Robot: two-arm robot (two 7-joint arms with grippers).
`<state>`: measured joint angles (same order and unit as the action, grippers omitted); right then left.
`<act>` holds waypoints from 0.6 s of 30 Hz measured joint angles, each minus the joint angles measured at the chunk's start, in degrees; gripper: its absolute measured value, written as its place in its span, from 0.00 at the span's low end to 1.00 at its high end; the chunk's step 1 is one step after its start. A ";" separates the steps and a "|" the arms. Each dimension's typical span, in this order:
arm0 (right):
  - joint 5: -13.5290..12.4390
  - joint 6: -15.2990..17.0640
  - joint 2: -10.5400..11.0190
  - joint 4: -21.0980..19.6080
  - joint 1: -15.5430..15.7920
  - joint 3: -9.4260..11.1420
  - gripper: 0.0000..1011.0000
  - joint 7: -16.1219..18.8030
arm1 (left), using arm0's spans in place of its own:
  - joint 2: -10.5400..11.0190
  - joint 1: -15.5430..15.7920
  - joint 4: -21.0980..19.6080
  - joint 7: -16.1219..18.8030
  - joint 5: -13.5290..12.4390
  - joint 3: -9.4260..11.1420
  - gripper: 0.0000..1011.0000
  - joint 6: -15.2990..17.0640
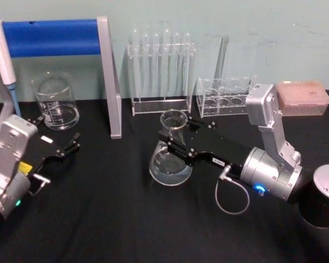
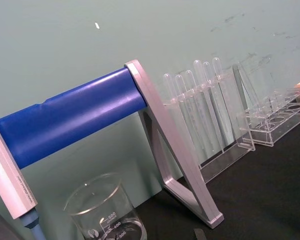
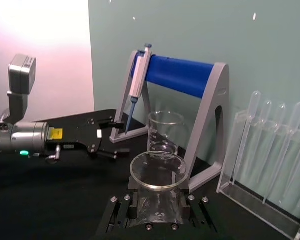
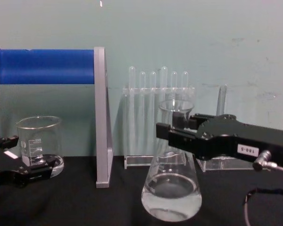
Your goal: Grasp the erlenmeyer flask with one hand, shake it three times, then place it back.
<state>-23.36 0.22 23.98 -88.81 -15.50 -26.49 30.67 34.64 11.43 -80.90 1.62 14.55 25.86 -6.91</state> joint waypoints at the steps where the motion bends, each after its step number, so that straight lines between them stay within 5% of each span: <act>1: -0.02 -0.02 0.09 0.14 -0.04 -0.11 0.44 0.07 | 0.00 0.00 0.00 0.00 0.00 0.00 0.99 0.00; 18: -0.65 -2.92 0.93 4.26 -0.77 -1.91 0.44 2.81 | 0.00 0.00 0.00 0.00 0.00 0.00 0.99 0.00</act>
<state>-24.02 -2.69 24.91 -84.55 -16.27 -28.41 33.48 34.64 11.43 -80.90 1.62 14.55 25.86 -6.91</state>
